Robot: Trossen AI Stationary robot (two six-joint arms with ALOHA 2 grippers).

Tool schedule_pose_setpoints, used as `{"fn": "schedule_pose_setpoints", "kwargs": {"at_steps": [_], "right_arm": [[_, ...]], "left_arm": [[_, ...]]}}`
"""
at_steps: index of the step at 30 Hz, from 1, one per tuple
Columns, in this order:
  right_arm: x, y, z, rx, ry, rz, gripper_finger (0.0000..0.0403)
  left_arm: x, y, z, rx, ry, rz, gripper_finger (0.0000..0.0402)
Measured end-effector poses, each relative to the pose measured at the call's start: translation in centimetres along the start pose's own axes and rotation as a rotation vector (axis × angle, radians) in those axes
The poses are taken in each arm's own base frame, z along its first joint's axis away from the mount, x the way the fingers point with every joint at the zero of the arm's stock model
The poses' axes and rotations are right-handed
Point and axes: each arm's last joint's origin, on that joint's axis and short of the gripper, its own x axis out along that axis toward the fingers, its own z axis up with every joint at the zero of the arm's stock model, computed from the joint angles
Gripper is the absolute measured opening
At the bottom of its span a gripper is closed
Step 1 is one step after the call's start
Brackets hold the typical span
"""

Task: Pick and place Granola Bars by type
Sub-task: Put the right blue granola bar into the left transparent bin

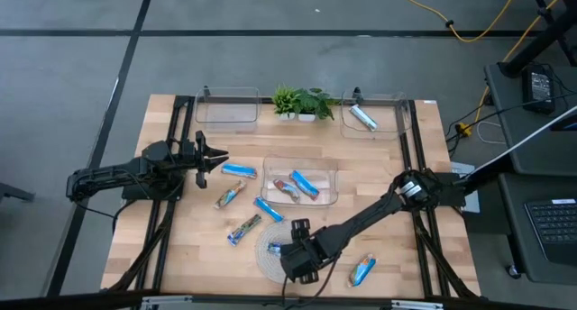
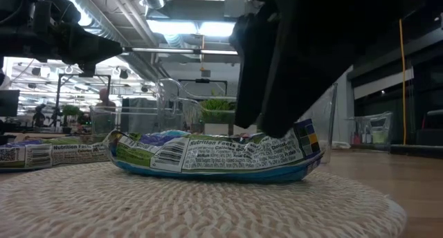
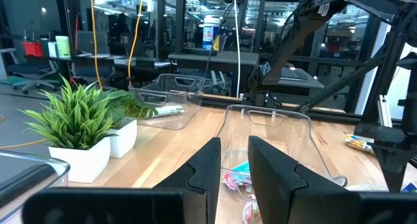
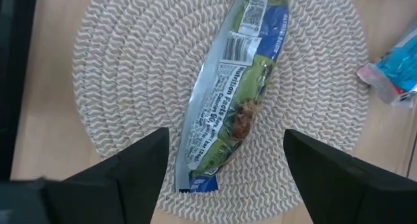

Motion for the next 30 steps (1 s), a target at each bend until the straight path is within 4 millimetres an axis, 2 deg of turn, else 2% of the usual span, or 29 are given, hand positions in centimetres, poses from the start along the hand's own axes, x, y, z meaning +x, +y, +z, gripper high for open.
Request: {"fn": "schedule_pose_setpoints", "kwargs": {"at_steps": [14,22,30], "right_arm": [[0.2,-0.5,0.2,0.040,-0.007,-0.003,0.0302],[2.6,-0.7,-1.7,0.063,0.028,-0.008,0.0302],[2.9,-0.8,-2.1,0.063,0.030,-0.008,0.0284]], "left_arm": [[0.0,0.0,0.0,0.000,0.000,0.000,0.0072],[0.0,0.0,0.0,0.000,0.000,0.000,0.0072],[0.0,0.0,0.0,0.000,0.000,0.000,0.0072]]}}
